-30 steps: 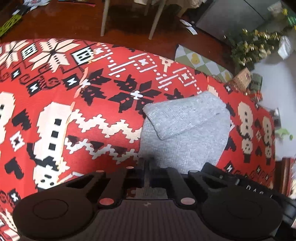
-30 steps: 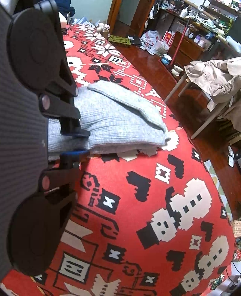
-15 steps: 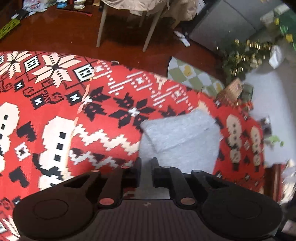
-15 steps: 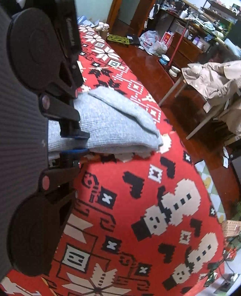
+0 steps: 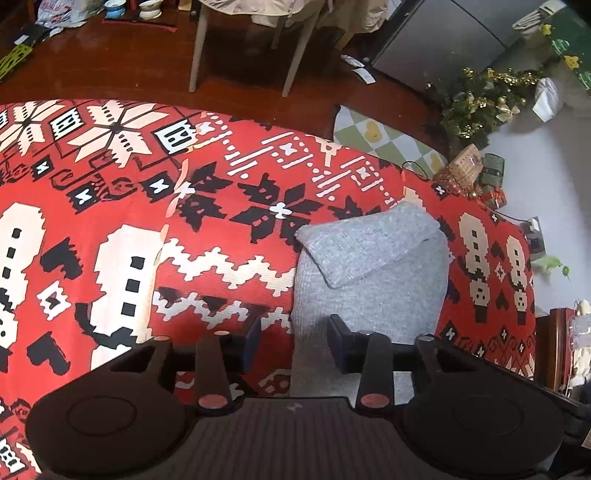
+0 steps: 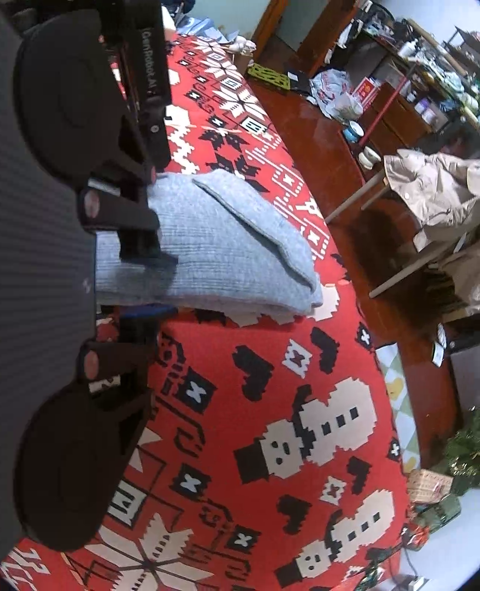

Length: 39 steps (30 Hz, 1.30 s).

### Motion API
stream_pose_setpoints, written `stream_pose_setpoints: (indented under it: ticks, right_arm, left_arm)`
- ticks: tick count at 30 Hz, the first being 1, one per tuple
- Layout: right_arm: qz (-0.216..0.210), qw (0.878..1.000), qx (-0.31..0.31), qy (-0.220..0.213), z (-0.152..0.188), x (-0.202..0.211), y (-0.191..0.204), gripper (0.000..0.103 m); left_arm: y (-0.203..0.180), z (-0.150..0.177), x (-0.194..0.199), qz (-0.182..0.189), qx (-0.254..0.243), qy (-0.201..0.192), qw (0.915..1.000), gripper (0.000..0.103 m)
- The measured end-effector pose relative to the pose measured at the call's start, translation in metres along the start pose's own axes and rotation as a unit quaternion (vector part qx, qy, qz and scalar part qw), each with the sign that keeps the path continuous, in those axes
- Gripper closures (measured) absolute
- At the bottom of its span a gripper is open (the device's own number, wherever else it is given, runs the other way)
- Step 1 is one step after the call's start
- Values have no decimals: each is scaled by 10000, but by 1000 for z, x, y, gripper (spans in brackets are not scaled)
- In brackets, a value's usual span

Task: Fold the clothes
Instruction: 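Close both grippers on the sides of the folded shirt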

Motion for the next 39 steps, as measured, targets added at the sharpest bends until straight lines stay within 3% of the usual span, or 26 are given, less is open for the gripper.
stream_pose_setpoints:
  ticks: [3,9,13,14,17,21,23,27,30,31,33,35,36,39]
  right_arm:
    - [-53,10000,30,-18,5,3,-3,66]
    - [2,9999,-20,-100,12,2,-8,65]
    - [-141,9992,-150,-352,12,12,-8,64]
    - [-171,9987,-177,-450,12,17,-8,60]
    - [-315,9962,-228,-782,8,35,-9,28]
    - [-544,9915,-67,-1179,-2,63,-8,1]
    - [-624,9897,109,-1286,-8,73,-5,1]
    - [-600,9907,416,-1144,-15,75,-2,1]
    - [-591,9942,282,-855,-11,62,-5,3]
    - [-493,9954,263,-774,-8,56,-6,6]
    - [-366,9974,216,-582,-2,43,-6,19]
    - [-296,9987,46,-411,2,30,-8,31]
    - [-281,9990,-55,-330,5,23,-10,41]
    - [-133,9995,-214,-178,12,6,-14,55]
  left_arm:
    - [2,2,-1,44,-21,57,10000,58]
    - [5,4,-1,126,18,100,9999,48]
    - [-1,4,10,327,-114,-253,9991,44]
    - [-4,3,14,376,-181,-339,9986,41]
    - [-12,1,26,528,-377,-584,9962,34]
    - [-20,-1,37,853,-414,-429,9946,17]
    - [-22,-1,39,943,-441,-325,9940,8]
    - [-22,2,38,934,-577,-212,9937,8]
    - [-15,2,28,807,-321,-92,9962,19]
    - [-12,2,23,789,-152,24,9968,27]
    - [-10,4,14,712,23,171,9973,41]
    - [-10,7,5,571,42,253,9980,61]
    - [-11,9,1,496,32,311,9983,64]
    - [-14,13,-8,395,-76,395,9984,68]
Point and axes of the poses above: each gripper's, at about its wrist camera, not at the fingertips, and x roughly against the way its jaws point, y to its left, z to its underside, the point moved 5 cm from there along -x, roughly the way its jaws point, and after that the axes turned 5 degrees about x, right-handed, at the moved point
